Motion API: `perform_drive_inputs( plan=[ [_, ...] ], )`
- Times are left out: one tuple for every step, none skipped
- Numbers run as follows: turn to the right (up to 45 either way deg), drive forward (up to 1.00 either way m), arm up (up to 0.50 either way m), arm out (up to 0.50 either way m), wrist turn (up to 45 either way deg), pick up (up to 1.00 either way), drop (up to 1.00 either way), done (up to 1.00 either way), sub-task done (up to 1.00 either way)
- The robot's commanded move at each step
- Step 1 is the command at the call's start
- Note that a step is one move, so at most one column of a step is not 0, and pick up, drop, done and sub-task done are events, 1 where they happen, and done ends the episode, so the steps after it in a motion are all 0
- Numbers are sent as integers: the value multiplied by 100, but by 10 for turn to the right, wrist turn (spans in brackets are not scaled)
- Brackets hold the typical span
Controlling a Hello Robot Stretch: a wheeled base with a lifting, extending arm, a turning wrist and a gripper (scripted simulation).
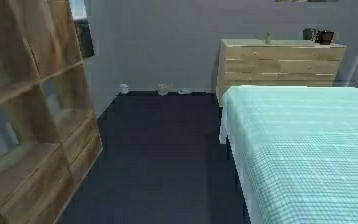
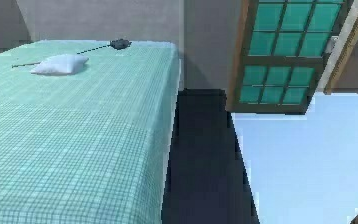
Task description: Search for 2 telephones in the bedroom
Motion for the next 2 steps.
perform_drive_inputs(
  plan=[
    [0,100,0,0,0,0,0,0,0],
    [30,0,0,0,0,0,0,0,0]
  ],
)
